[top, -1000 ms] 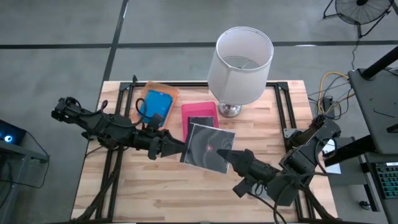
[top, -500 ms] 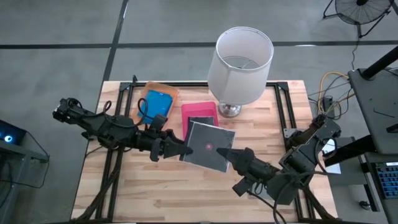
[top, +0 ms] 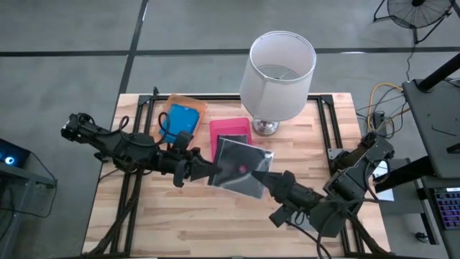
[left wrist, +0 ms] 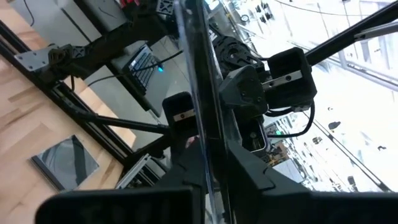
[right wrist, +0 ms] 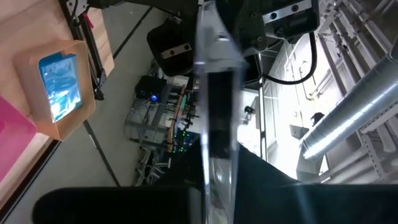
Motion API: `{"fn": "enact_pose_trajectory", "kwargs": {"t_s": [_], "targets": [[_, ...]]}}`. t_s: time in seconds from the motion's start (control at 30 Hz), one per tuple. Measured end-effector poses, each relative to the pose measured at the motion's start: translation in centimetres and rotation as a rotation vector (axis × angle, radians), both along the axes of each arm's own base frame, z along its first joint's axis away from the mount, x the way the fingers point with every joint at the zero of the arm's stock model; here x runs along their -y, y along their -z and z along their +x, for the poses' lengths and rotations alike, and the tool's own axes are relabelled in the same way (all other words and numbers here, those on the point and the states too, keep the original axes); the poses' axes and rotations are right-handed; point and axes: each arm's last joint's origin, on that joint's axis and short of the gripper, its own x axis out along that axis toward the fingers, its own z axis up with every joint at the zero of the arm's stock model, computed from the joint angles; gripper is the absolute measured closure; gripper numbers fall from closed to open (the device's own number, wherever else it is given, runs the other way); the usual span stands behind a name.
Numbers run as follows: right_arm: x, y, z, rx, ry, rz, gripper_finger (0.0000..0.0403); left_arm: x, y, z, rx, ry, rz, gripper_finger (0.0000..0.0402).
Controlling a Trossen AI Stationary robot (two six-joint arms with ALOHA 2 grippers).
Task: Pick & place jewel cases by type
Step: Put the left black cd case into the pink bin
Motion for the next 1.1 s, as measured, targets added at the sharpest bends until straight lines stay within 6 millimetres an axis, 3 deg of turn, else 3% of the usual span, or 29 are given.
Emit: {"fn": "enact_pose_trajectory", "kwargs": {"t_s": [0.3,0.63,0.83,1.1], "targets": [[-0.1,-0.8,-0.3,0.041,-0.009,0.059,0.0302,-0.1,-0.1,0.0,0.018,-0.005,0.034,0.0387],[-1.6,-2.9,-3.7,0.151,-0.011,0.177,0.0234,-0.8,-1.5,-1.4,0.102,-0.025,0.086,0.0388],[-1.7,-4.0,-5.7,0.246,0.028,0.287,0.0221,-1.2,-2.1,-2.4,0.136,-0.036,0.148,0.0388],[-0.3,-5.2,-7.1,0.569,0.201,0.659,0.0230,-1.4,-2.6,-3.2,0.176,-0.045,0.288,0.0388]]}}
